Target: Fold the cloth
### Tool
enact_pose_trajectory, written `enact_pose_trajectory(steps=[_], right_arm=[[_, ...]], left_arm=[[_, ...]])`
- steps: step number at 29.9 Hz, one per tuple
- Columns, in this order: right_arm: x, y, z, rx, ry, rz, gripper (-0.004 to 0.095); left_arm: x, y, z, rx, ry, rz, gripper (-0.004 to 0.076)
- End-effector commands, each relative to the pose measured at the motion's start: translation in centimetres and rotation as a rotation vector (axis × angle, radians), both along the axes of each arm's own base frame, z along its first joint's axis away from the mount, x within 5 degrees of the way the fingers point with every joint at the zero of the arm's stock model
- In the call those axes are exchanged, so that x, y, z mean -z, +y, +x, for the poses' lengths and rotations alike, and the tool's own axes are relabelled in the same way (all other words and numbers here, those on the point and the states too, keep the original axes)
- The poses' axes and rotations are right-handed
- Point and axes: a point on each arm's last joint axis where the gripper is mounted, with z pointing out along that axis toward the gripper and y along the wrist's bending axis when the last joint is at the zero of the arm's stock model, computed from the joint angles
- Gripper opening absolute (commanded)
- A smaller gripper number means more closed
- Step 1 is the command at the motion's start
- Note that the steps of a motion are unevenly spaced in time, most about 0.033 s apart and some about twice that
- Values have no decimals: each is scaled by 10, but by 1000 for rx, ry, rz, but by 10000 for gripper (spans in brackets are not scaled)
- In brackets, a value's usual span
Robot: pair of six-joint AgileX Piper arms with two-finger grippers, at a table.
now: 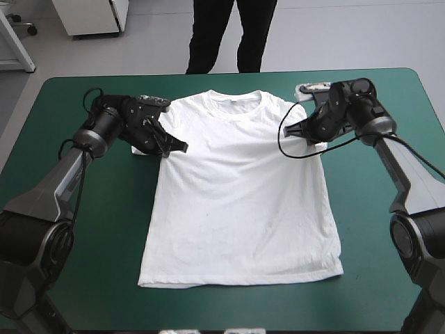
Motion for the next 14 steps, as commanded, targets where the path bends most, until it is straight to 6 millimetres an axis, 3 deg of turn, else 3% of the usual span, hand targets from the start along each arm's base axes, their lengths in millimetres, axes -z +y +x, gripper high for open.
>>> enact_pose_trajectory(steps=[1,9,14], right_arm=[[-77,-8,-22,-3,-210,34,-17],[-159,-17,-60,-4,-430,85,-17],[-195,-22,-83,-9,-536,103,-17]], left_arm=[[-63,6,-16,4,-177,-23,-9],[-150,19,-53,-7,-438,-78,-9],[-206,29,-83,-16,-630,-103,-9]])
